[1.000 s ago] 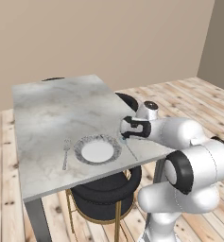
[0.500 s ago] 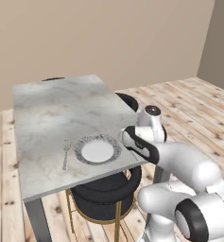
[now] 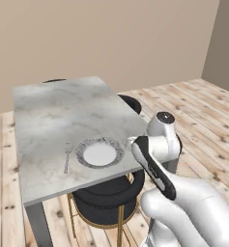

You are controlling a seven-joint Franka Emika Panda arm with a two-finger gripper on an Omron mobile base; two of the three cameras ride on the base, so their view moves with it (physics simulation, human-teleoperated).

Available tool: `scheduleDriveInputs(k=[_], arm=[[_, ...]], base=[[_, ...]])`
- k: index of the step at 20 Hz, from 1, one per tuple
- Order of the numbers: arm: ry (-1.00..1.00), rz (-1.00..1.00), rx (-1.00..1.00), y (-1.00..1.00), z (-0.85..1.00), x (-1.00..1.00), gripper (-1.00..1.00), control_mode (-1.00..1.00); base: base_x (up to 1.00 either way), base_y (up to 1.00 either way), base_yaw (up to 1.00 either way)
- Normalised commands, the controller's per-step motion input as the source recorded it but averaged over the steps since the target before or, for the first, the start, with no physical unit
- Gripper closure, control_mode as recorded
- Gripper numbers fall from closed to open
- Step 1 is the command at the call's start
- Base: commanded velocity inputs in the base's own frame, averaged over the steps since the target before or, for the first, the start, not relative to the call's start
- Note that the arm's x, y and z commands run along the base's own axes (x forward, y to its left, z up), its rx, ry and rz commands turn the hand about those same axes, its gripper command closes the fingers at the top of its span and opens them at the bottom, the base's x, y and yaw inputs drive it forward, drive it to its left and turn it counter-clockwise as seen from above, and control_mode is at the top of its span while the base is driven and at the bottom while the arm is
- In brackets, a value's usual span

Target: Take the fork and place it on the left side of the plate. Then take the spoon and place it on the right side of the plate. Make sure they're directly next to the plate.

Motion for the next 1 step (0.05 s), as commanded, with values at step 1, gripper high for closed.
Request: scheduleDriveInputs(k=[1], arm=[[0.00,0.00,-0.01,0.02,0.16,-0.66,-1.00,-1.00]], base=[[0.00,0.00,0.00]])
